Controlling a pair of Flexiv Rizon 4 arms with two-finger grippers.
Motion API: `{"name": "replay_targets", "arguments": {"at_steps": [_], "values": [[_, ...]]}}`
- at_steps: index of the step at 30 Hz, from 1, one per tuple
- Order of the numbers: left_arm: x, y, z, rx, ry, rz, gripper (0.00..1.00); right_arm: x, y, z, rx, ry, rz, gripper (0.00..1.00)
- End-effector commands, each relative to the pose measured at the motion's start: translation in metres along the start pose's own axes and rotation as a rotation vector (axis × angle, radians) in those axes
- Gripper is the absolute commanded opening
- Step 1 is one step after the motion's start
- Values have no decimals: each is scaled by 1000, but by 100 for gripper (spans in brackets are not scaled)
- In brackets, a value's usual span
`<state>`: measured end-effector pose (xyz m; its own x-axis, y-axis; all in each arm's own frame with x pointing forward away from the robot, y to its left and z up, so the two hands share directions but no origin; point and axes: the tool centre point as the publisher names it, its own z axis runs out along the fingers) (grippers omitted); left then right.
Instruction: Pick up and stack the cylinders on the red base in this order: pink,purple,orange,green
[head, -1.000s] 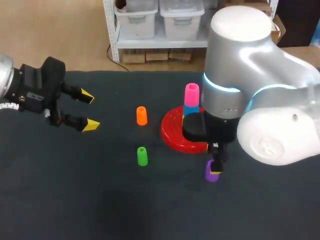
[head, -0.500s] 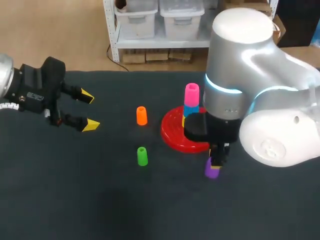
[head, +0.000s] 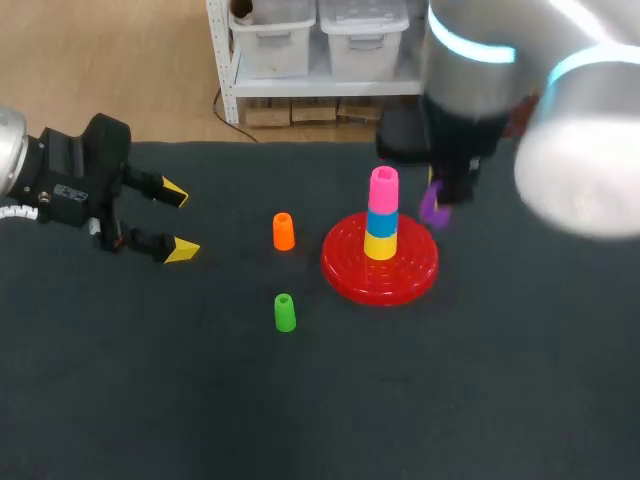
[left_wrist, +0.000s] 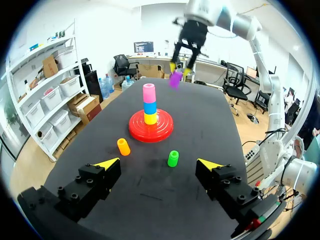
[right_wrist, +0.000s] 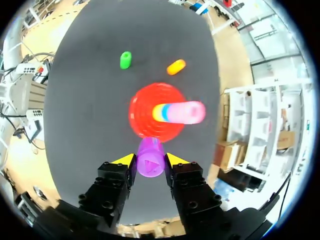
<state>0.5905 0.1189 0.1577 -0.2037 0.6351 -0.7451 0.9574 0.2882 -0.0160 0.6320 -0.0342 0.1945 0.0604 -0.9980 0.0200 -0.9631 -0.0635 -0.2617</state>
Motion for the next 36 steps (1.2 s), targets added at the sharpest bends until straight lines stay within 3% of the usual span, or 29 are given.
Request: {"name": "replay_targets", "arguments": {"at_steps": [1,6,13,27,36], "values": [[2,0,0,-1,-5,3,100,-11,-40,-26,-77,-7,-31,0],[2,0,0,-1,-5,3,100,-31,-61,-20,-140,-23,-105,0],[2,0,0,-1,-5,3,100,-48,-58,-8,-224,-44,-171,0],[2,0,0,-1,-5,3,100,-43,-63,19,-286,-30,-165,0],[2,0,0,-1,-5,3,100,-49,-61,20,-289,-37,-175,0]]}}
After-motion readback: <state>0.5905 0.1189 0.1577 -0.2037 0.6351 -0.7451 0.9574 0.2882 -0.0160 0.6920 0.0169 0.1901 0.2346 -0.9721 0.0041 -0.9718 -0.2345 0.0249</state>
